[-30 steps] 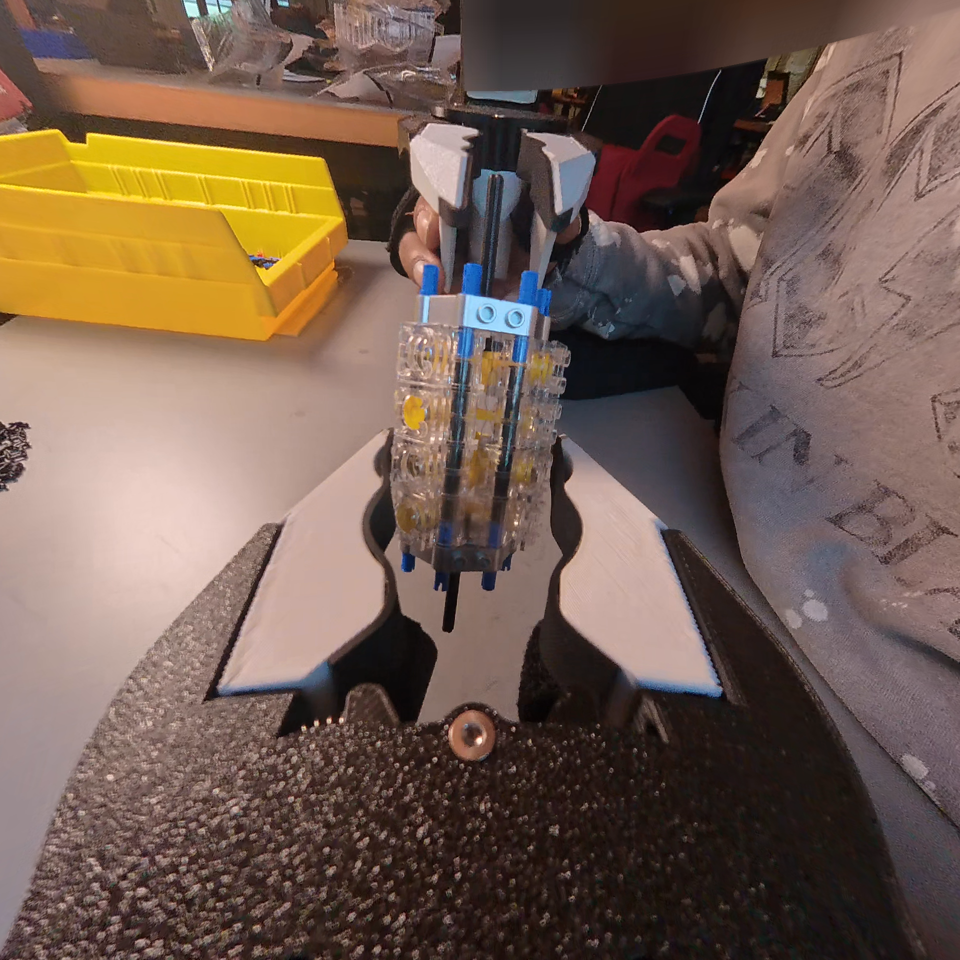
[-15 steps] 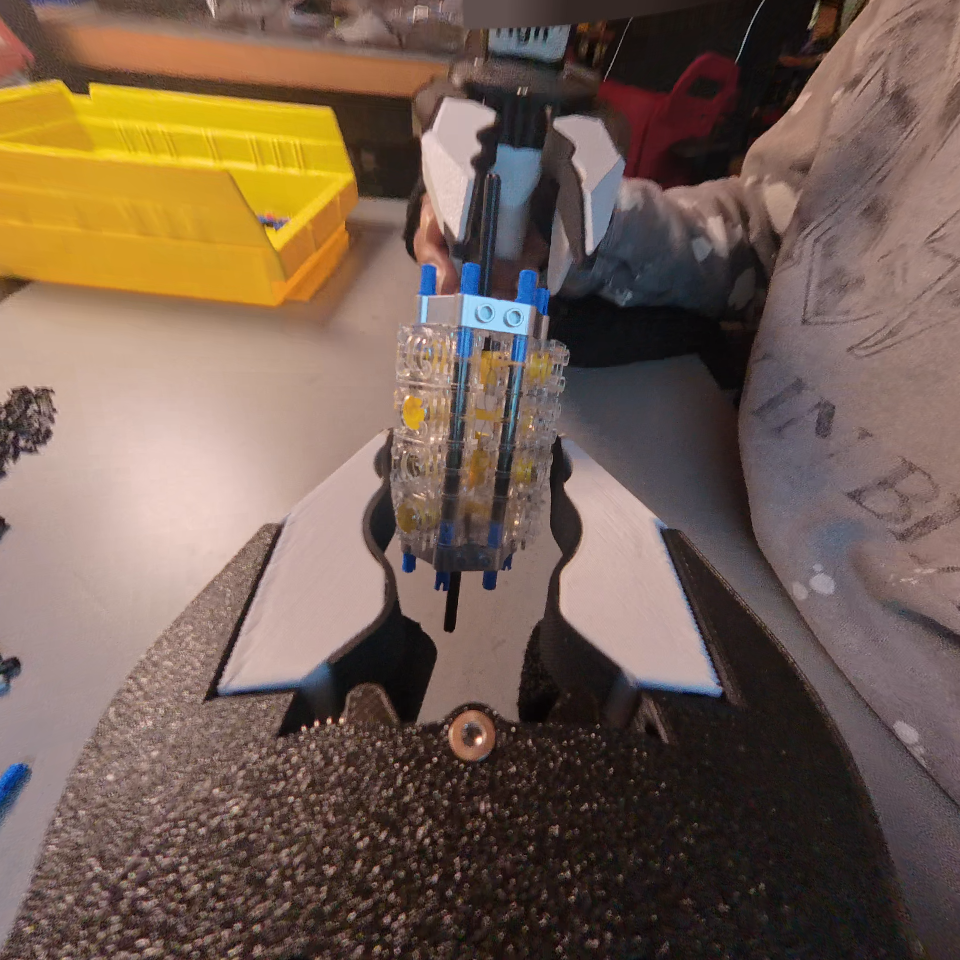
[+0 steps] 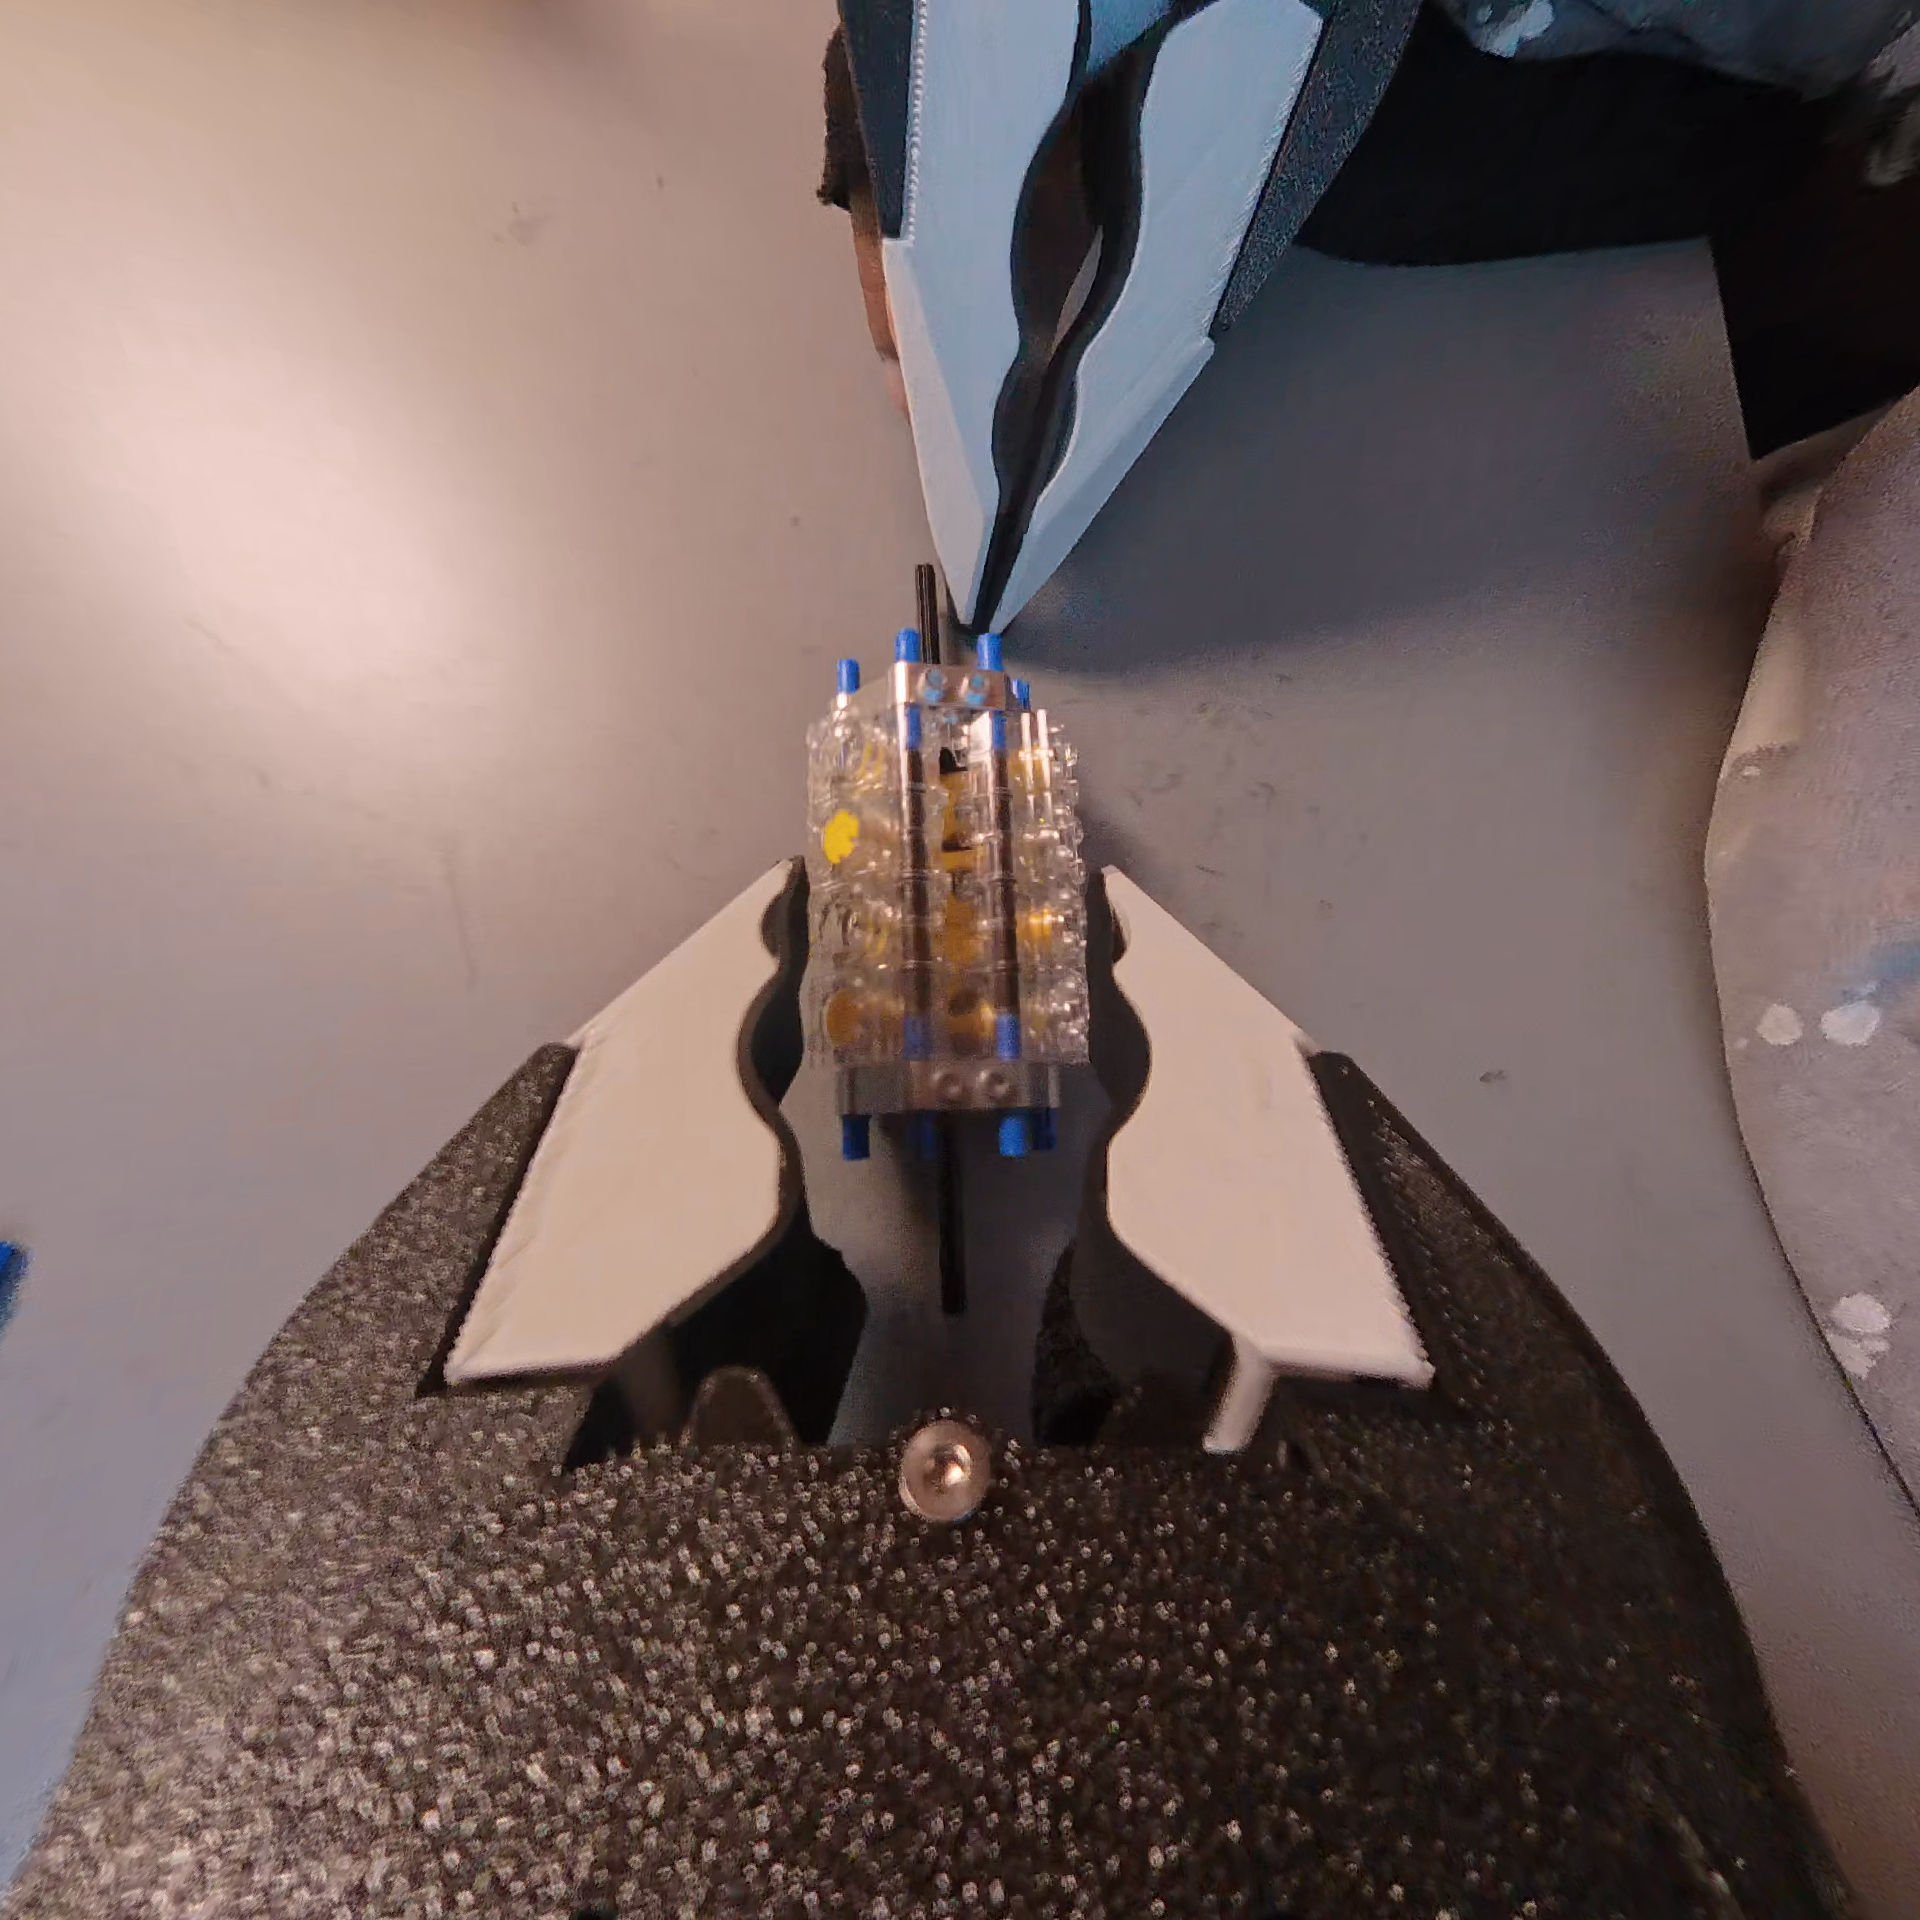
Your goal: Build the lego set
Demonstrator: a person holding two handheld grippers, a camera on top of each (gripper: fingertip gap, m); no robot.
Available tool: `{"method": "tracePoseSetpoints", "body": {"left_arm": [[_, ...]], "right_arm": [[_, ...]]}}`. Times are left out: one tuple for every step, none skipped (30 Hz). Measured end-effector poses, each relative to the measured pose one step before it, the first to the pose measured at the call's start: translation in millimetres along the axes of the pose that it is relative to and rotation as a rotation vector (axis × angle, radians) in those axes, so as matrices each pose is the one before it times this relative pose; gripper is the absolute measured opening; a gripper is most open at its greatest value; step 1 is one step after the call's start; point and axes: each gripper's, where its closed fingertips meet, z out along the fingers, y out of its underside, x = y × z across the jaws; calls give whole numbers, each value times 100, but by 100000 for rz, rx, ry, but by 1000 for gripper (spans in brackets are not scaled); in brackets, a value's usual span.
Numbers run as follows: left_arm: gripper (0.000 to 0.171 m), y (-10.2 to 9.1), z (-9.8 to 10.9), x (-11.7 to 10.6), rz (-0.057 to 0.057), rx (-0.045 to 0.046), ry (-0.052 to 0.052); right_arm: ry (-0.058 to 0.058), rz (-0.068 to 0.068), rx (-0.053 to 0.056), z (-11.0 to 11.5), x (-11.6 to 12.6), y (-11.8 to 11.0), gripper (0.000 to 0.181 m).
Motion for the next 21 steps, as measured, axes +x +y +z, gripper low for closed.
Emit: {"method": "tracePoseSetpoints", "body": {"left_arm": [[52, 86, -715, -154, 151, 549, -1669], [52, 71, -896, -74, -194, 1515, -989], [52, 118, -947, -81, -848, 1781, -996], [52, 350, -883, -120, -1210, 810, -1088], [52, 565, -768, -88, -677, -172, -1098], [53, 693, -607, -42, -102, -755, -1111], [55, 706, -419, -6, -204, -962, -960], [57, 572, -155, 46, -490, -396, -490], [58, 298, 81, 114, -477, 1032, 151], [58, 55, 300, 93, -533, 2080, 412], [60, 49, 444, 117, -840, 1077, 808], [62, 82, 523, 203, -449, -605, 1129], [62, -6, 519, 157, 527, -1131, 440], [61, -58, 507, 3, 1179, -1189, -813], [58, -106, 480, 73, 1116, -730, -373], [55, -102, 440, 99, 589, -297, 51], [50, -144, 284, -146, 202, 431, -1312], [50, -97, 127, -111, -133, 408, -764], [50, -49, 57, -41, -408, 416, -40], [50, -49, 48, -58, -401, 521, -147], [50, -49, 42, -98, -136, 451, -501]], "right_arm": [[344, 130, 316, 3, 13, -17, 0], [652, 496, 824, -170, 118, -106, 0], [892, 661, 1529, -263, 193, -158, 0], [1092, 752, 2654, -363, 234, -308, 0], [1249, 1064, 2759, -355, 292, -356, 2], [1095, 1518, 2160, -259, 278, -340, 10], [713, 1709, 1183, -87, 187, -264, 20], [794, 1195, 155, 109, 93, -174, 32], [123, 123, -121, 326, -138, -187, 44], [-295, -482, 219, 493, -276, -314, 55], [-279, -1075, -1053, 623, -277, -235, 64], [196, -998, -1889, 679, -125, -131, 71], [-248, -659, -2276, 649, -116, -17, 73], [-1003, -791, -2595, 531, -175, 155, 71], [-872, -1195, -2192, 362, -168, 218, 63], [-1475, -754, -20, 109, -224, -20, 53], [989, -672, -405, -27, 187, 110, 42], [140, 50, 197, -55, 42, 72, 42], [67, 423, -41, -61, 50, 78, 42], [437, 42, -32, -36, 72, 39, 42], [936, 24, -77, -47, 134, 65, 41]]}}
